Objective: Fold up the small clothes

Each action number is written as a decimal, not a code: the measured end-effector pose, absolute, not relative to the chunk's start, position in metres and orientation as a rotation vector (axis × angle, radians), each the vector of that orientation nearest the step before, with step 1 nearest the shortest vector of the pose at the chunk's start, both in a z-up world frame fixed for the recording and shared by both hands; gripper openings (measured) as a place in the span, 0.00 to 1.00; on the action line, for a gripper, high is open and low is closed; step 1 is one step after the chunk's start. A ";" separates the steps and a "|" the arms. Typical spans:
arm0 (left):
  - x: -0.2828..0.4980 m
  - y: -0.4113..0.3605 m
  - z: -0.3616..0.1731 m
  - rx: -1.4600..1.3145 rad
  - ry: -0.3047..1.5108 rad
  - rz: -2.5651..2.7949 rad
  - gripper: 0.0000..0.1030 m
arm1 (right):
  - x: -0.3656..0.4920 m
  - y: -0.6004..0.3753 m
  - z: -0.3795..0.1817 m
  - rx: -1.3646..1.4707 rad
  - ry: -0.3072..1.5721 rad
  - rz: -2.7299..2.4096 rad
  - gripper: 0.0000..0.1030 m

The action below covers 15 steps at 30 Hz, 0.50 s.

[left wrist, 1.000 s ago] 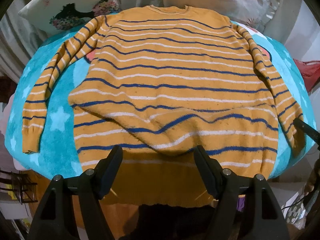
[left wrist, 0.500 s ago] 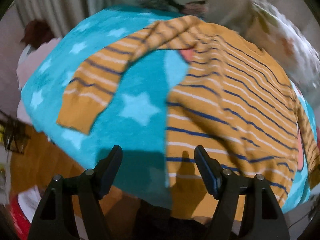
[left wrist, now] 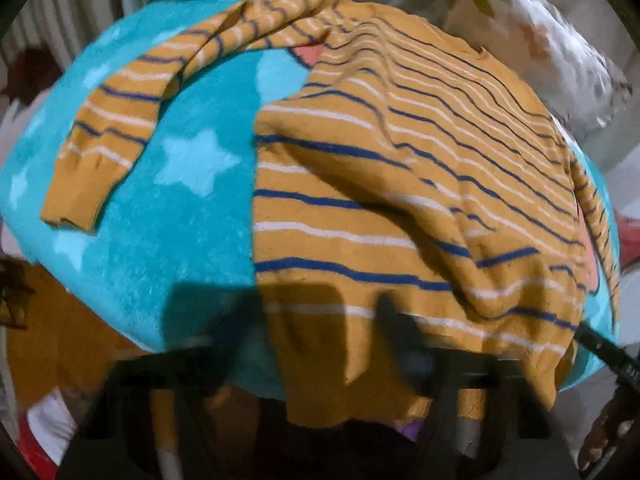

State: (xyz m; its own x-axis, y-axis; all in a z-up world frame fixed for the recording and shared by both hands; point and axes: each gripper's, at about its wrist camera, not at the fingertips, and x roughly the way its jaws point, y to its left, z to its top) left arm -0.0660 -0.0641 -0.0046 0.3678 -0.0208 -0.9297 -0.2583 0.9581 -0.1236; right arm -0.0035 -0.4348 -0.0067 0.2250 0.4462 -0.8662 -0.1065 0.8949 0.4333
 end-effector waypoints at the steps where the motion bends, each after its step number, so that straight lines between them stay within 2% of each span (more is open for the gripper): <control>1: -0.066 -0.065 -0.003 -0.266 1.201 0.156 0.08 | -0.005 -0.430 -0.006 0.290 1.285 0.381 0.40; 2: -0.067 -0.062 -0.001 -0.302 1.208 0.152 0.08 | -0.004 -0.426 -0.007 0.275 1.290 0.381 0.11; 9: -0.118 -0.029 0.020 -0.422 1.246 0.202 0.08 | -0.031 -0.458 0.007 0.330 1.337 0.416 0.08; 15: -0.128 -0.037 0.015 -0.407 1.271 0.211 0.08 | -0.047 -0.473 0.000 0.384 1.351 0.414 0.10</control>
